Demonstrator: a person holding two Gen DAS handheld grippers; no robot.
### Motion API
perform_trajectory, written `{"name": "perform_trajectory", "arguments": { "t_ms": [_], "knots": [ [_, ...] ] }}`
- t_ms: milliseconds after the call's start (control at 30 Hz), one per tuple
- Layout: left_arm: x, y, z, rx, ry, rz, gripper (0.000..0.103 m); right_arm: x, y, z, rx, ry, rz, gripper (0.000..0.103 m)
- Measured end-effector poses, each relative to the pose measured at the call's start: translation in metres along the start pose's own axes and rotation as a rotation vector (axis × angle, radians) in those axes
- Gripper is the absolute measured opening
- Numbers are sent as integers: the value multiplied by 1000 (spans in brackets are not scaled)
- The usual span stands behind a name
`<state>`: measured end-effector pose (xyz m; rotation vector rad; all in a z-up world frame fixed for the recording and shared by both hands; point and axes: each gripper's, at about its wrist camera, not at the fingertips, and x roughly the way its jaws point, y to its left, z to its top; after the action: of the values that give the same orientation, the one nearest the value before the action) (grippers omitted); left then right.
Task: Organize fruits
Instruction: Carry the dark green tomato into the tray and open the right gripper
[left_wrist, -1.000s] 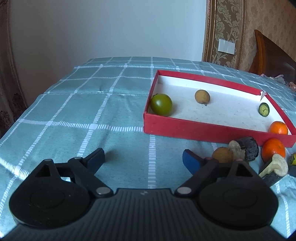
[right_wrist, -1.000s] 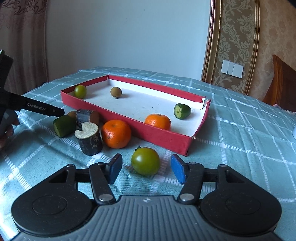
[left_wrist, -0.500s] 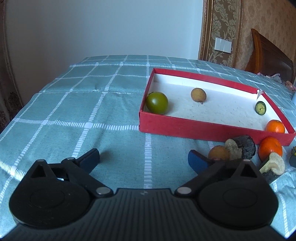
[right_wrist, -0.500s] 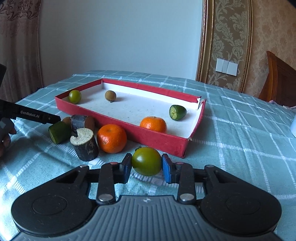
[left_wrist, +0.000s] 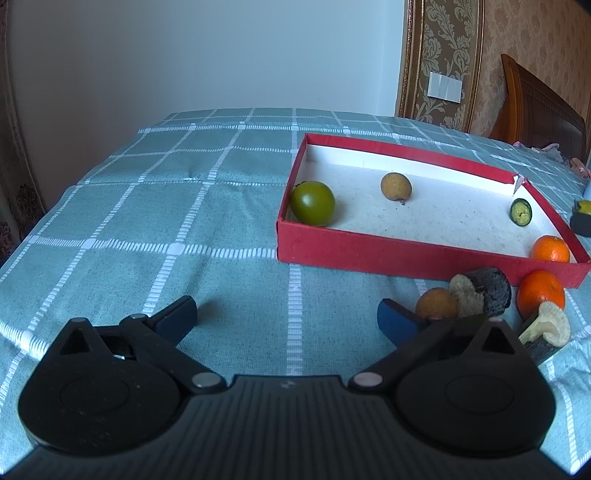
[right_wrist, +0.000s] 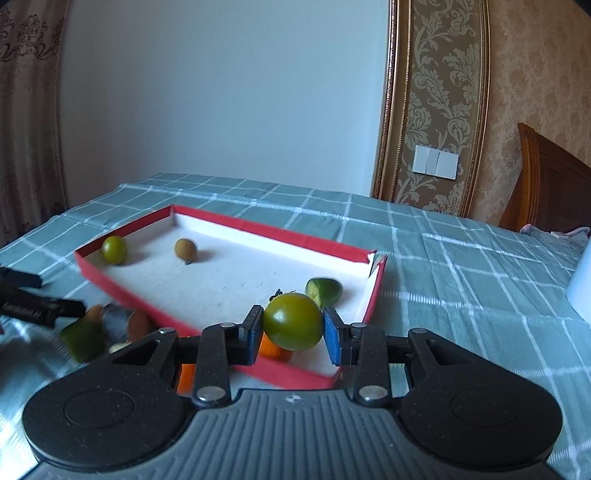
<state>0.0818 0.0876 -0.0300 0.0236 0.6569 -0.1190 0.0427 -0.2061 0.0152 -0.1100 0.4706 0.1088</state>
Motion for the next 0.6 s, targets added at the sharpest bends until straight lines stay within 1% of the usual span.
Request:
{"name": "perform_trajectory", "arguments": {
  "t_ms": [267,600],
  "knots": [
    [0,0,0,1,1,1,103,50,6,25,-53,22,-17,34],
    [0,0,0,2,1,1,103,96,21,30,-118,89,16,34]
  ]
}}
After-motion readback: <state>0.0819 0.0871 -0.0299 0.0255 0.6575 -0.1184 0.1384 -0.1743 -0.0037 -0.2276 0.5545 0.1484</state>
